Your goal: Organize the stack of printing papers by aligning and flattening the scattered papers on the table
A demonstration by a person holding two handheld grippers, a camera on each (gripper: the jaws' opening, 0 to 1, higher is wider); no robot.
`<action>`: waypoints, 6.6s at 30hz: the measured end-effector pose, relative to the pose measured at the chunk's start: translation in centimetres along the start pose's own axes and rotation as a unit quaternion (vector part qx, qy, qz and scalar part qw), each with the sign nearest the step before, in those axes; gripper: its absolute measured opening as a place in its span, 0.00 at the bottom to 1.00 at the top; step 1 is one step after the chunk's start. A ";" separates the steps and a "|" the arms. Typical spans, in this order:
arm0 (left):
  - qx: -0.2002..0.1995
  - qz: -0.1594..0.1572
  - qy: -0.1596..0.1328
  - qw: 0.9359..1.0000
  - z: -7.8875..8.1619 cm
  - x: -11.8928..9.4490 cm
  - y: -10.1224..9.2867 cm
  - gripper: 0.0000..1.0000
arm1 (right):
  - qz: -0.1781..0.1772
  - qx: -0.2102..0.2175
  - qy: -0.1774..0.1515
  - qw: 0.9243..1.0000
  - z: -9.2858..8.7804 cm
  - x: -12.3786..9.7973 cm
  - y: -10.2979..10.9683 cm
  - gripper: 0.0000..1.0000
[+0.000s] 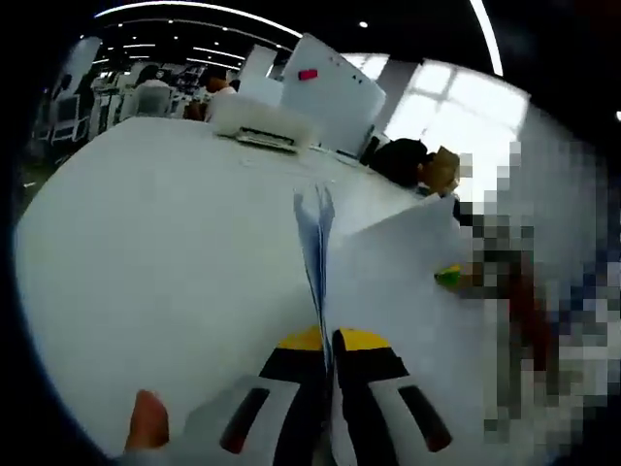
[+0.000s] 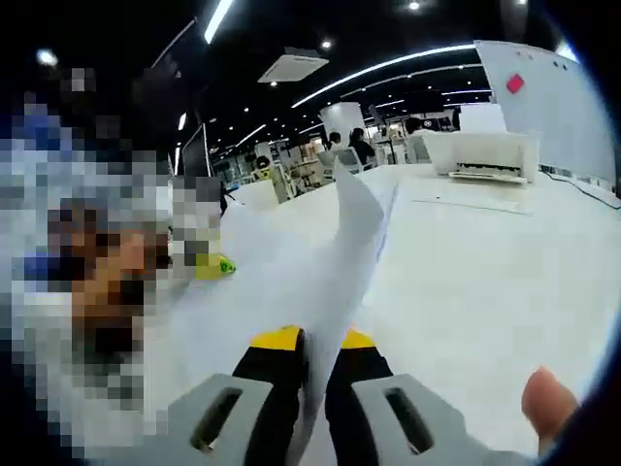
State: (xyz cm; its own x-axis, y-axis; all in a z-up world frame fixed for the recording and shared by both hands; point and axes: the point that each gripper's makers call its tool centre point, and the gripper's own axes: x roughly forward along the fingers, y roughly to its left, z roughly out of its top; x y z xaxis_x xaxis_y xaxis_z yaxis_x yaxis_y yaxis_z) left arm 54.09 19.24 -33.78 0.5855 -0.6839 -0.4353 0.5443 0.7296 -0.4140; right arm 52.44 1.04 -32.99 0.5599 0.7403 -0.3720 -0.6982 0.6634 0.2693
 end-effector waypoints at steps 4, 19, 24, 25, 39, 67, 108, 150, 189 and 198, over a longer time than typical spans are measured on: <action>0.023 0.008 0.004 1.000 -0.3 0.0 0.0 0.09 | -0.002 -0.012 0.000 1.000 0.0 0.1 -0.2 0.05; 0.045 0.066 -0.030 0.996 1.3 -1.6 4.1 0.32 | -0.066 -0.042 -0.051 0.996 1.2 -1.4 -4.1 0.43; 0.042 0.061 -0.034 0.997 1.6 -1.3 3.9 0.31 | -0.069 -0.073 -0.033 0.994 0.4 -1.2 -3.8 0.43; 0.045 0.062 -0.034 0.996 1.8 -1.4 3.9 0.31 | -0.073 -0.076 -0.040 0.994 0.7 -1.4 -4.1 0.43; 0.105 0.006 -0.172 0.980 6.6 -6.7 0.5 0.33 | -0.115 -0.123 -0.203 0.965 5.5 -8.8 -4.9 0.45; 0.232 -0.010 -0.377 0.897 5.3 -12.0 -2.0 0.79 | -0.166 -0.215 -0.299 0.915 4.0 -9.4 -1.2 0.81; 0.216 -0.035 -0.062 0.974 -3.7 -10.2 -4.3 0.75 | -0.099 -0.152 -0.008 0.983 -2.1 -9.0 1.6 0.77; 0.220 -0.019 -0.055 0.974 -4.3 -9.5 -3.8 0.75 | -0.114 -0.166 -0.027 0.979 -2.0 -9.8 1.7 0.76; 0.268 0.002 -0.068 0.961 -3.1 -10.3 -4.5 0.73 | -0.117 -0.173 -0.045 0.977 -1.4 -10.2 2.2 0.73; 0.266 0.003 -0.068 0.962 -3.1 -10.6 -4.5 0.73 | -0.119 -0.166 -0.064 0.977 -0.4 -10.5 2.1 0.73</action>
State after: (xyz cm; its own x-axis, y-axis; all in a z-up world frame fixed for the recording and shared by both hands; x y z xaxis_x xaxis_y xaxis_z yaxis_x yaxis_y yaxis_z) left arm 43.51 23.17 -29.78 0.6436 -0.6984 -0.3132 0.7493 0.6583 0.0718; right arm 44.89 -5.40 -28.82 0.7599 0.5919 -0.2685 -0.6363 0.7618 -0.1214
